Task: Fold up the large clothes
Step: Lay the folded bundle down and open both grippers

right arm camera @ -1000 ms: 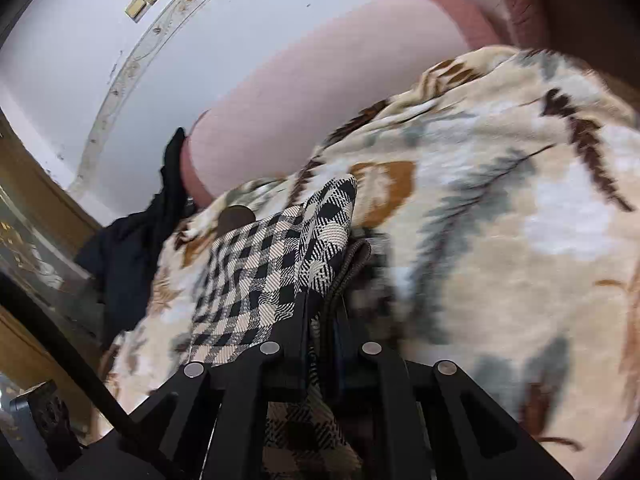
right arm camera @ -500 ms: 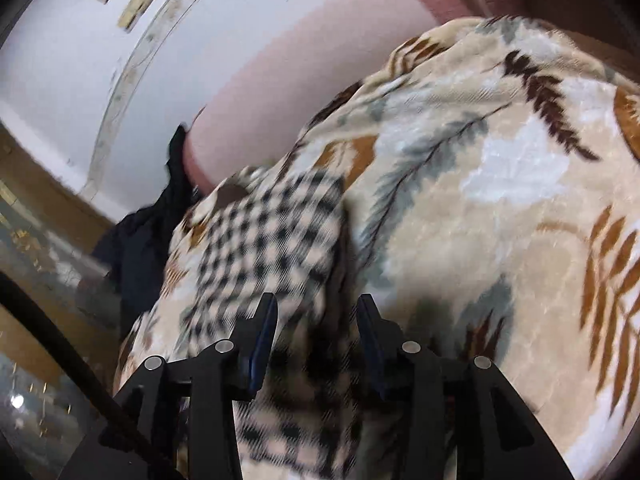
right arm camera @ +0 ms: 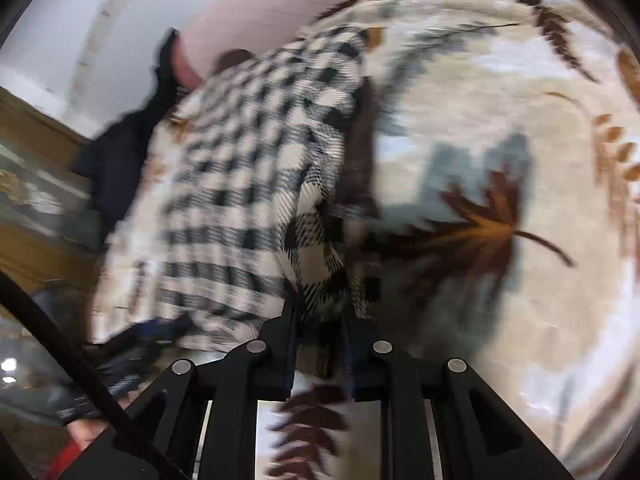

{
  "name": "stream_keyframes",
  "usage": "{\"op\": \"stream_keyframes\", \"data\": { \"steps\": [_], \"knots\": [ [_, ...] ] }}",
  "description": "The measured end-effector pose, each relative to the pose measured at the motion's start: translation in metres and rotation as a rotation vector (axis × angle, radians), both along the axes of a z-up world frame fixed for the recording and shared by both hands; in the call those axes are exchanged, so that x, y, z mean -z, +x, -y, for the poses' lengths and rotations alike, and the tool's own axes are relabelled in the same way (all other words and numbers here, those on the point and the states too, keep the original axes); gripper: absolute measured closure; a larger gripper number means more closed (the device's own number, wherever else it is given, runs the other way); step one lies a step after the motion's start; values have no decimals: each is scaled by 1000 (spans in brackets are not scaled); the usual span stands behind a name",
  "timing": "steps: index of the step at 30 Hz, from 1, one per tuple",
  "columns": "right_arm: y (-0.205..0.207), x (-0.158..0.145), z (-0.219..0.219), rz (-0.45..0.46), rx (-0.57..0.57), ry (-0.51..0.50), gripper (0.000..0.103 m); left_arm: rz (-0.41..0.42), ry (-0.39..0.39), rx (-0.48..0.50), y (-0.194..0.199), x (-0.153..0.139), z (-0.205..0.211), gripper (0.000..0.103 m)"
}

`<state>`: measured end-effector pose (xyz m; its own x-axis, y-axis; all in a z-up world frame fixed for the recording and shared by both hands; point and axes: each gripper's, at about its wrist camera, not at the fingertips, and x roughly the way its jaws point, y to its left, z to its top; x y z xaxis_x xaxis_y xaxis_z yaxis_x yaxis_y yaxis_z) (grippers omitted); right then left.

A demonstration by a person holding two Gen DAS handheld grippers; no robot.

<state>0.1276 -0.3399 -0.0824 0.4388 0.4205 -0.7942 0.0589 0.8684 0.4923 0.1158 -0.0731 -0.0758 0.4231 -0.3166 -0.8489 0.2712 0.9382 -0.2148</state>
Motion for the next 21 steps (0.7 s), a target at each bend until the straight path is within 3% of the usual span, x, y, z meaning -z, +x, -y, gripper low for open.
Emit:
{"op": "stream_keyframes", "data": {
  "steps": [1, 3, 6, 8, 10, 14, 16, 19, 20, 21],
  "knots": [
    [-2, -3, 0, 11, 9, -26, 71, 3, 0, 10, -4, -2, -1, 61],
    [-11, -17, -2, 60, 33, -117, 70, -1, 0, 31, -13, -7, -4, 62],
    [-30, -48, -9, 204, 84, -209, 70, 10, 8, 61, -30, -19, -7, 67],
    [-38, -64, -21, 296, 41, -157, 72, 49, 22, 64, -39, -27, -9, 67],
    [-34, -67, -31, 323, -29, -67, 73, 85, 19, 47, -41, -35, -12, 67],
    [-15, -40, -60, 238, -138, 46, 73, 93, -18, -7, -23, -38, -13, 66],
    [-6, -24, -72, 176, -154, -4, 74, 78, -7, -26, -11, -29, -12, 66],
    [-3, -9, -62, 93, -84, -104, 83, 38, 8, -46, -3, -11, -11, 63],
    [-5, -7, -54, 62, -42, -98, 94, 35, -1, -52, -3, -8, -12, 60],
    [-8, -6, -47, 42, -20, -105, 98, 34, -4, -52, -3, -6, -13, 59]
  ]
}}
